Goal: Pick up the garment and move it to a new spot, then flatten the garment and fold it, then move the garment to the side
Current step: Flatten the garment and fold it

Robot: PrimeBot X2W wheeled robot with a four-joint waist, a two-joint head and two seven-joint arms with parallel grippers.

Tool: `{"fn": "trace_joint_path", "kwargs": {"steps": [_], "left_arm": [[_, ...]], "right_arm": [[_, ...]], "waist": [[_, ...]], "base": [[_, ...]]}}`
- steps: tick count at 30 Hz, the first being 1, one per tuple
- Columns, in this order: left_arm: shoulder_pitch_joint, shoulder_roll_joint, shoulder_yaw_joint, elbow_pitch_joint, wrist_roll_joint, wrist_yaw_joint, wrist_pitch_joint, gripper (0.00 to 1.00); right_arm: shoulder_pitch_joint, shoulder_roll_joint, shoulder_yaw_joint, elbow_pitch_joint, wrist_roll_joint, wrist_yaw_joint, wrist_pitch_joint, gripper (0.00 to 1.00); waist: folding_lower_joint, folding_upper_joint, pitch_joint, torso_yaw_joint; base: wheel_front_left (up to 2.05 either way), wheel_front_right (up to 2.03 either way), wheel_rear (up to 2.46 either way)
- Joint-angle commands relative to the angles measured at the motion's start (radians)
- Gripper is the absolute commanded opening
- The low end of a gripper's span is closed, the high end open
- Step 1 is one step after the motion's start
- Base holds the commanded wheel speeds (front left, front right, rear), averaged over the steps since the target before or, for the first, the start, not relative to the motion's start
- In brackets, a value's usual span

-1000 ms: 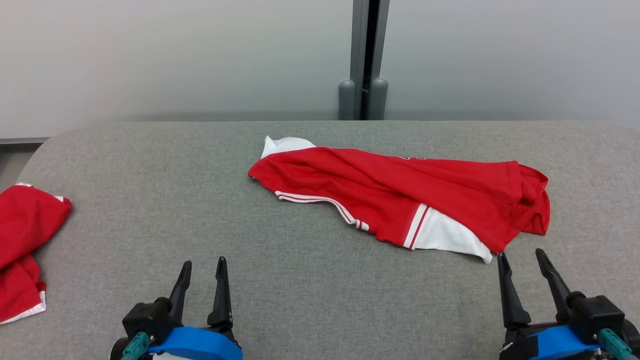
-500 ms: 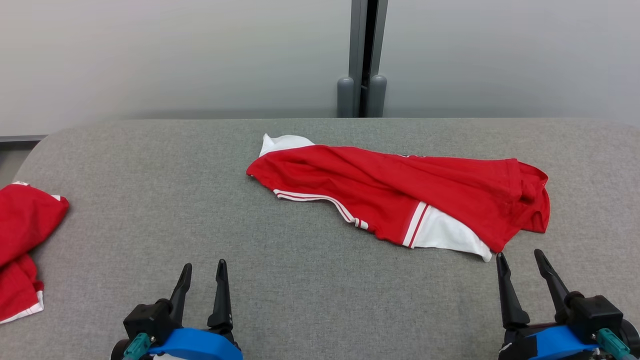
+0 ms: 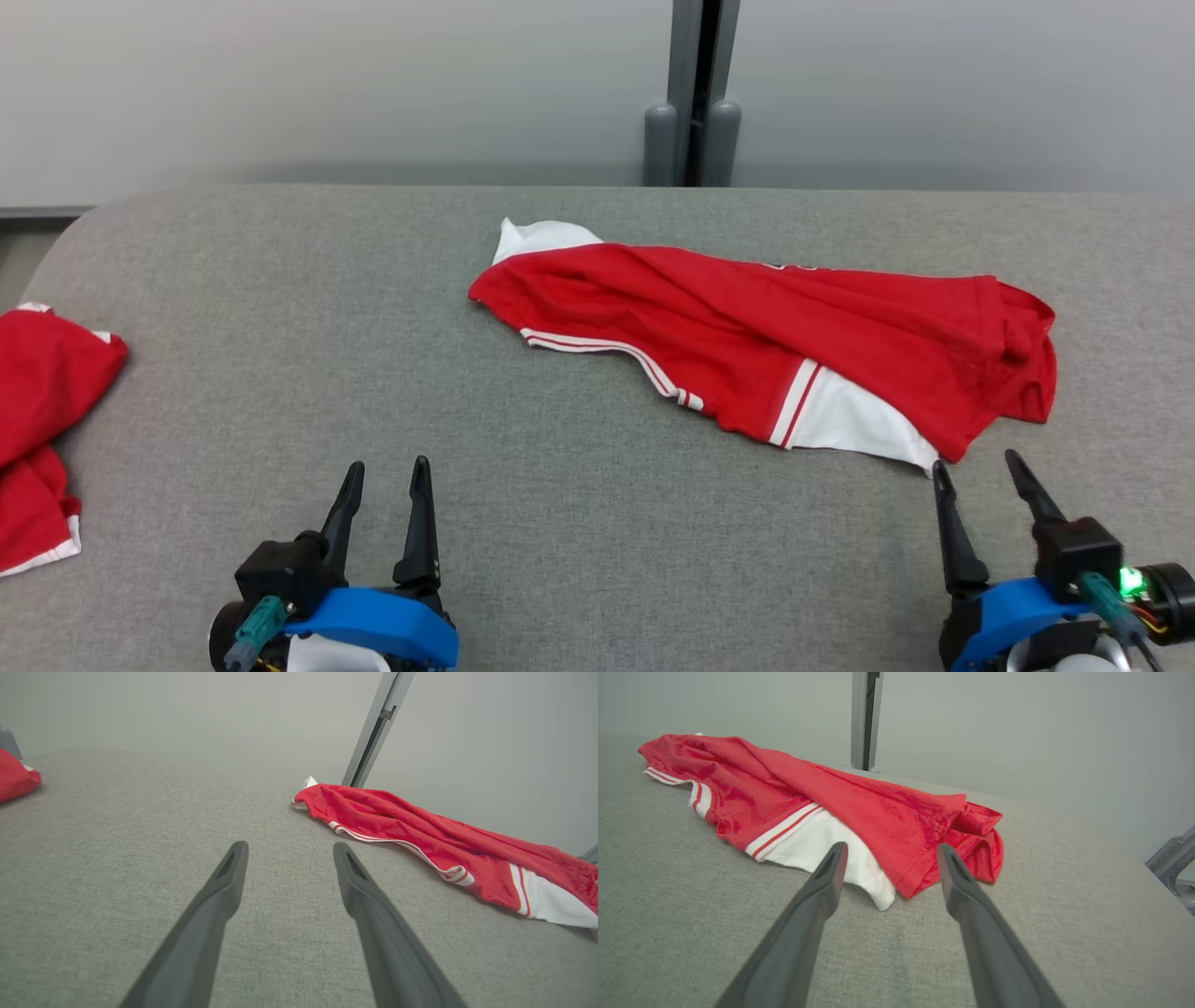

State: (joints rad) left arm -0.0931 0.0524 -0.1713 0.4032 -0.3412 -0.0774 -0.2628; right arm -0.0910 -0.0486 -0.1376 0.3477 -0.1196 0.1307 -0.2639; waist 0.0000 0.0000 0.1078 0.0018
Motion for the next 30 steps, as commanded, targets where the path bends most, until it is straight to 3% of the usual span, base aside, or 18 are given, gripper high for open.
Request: {"fn": "trace_joint_path", "kwargs": {"steps": [1, 10, 11, 12, 13, 15, 16, 17, 23, 30], "left_arm": [[-0.022, -0.001, 0.0, -0.007, 0.009, -0.002, -0.003, 1.0], [-0.049, -0.002, 0.004, -0.014, 0.016, 0.002, -0.003, 1.0], [-0.051, -0.002, 0.007, -0.015, 0.018, 0.003, -0.003, 1.0], [-0.052, -0.002, 0.009, -0.016, 0.02, 0.004, -0.003, 1.0], [-0.053, -0.002, 0.01, -0.016, 0.019, 0.002, -0.003, 1.0], [-0.056, -0.002, 0.013, -0.016, 0.022, 0.001, -0.003, 1.0], [-0.057, -0.002, 0.014, -0.015, 0.024, 0.0, -0.003, 1.0], [-0.058, -0.002, 0.015, -0.014, 0.026, -0.001, -0.003, 1.0], [-0.056, -0.002, 0.017, -0.006, 0.024, 0.0, -0.003, 1.0], [-0.055, -0.002, 0.023, -0.004, 0.015, 0.006, -0.003, 1.0]], "right_arm": [[-0.034, -0.003, -0.006, 0.058, -0.045, 0.0, -0.001, 1.0], [-0.18, -0.003, -0.08, 0.283, -0.225, 0.0, 0.004, 0.97], [-0.195, -0.004, -0.089, 0.303, -0.236, 0.0, 0.004, 0.82], [-0.207, -0.004, -0.097, 0.319, -0.249, 0.0, 0.003, 0.73], [-0.219, -0.004, -0.103, 0.333, -0.257, 0.0, 0.002, 0.5], [-0.239, -0.004, -0.109, 0.34, -0.258, 0.0, -0.001, 0.34], [-0.242, -0.004, -0.106, 0.336, -0.259, 0.0, -0.002, 0.07], [-0.245, -0.004, -0.096, 0.324, -0.24, 0.0, -0.002, 0.0], [-0.186, -0.003, 0.026, 0.167, -0.109, 0.0, -0.003, 0.0], [-0.166, -0.003, 0.26, 0.012, 0.013, 0.0, -0.003, 0.0]], "waist": [[0.0, 0.0, 0.022, 0.018], [0.0, 0.0, 0.086, 0.069], [0.0, 0.0, 0.092, 0.073], [0.0, 0.0, 0.097, 0.076], [0.0, 0.0, 0.101, 0.079], [0.0, 0.0, 0.108, 0.083], [0.0, 0.0, 0.11, 0.084], [0.0, 0.0, 0.111, 0.085], [0.0, 0.0, 0.101, 0.075], [0.0, 0.0, 0.075, 0.066]], "base": [[0.0, 0.0, 0.0], [0.0, 0.0, 0.0], [0.0, 0.0, 0.0], [0.0, 0.0, 0.0], [0.0, 0.0, 0.0], [0.0, 0.0, 0.0], [0.0, 0.0, 0.0], [0.0, 0.0, 0.0], [0.0, 0.0, 0.0], [0.0, 0.0, 0.0]]}}
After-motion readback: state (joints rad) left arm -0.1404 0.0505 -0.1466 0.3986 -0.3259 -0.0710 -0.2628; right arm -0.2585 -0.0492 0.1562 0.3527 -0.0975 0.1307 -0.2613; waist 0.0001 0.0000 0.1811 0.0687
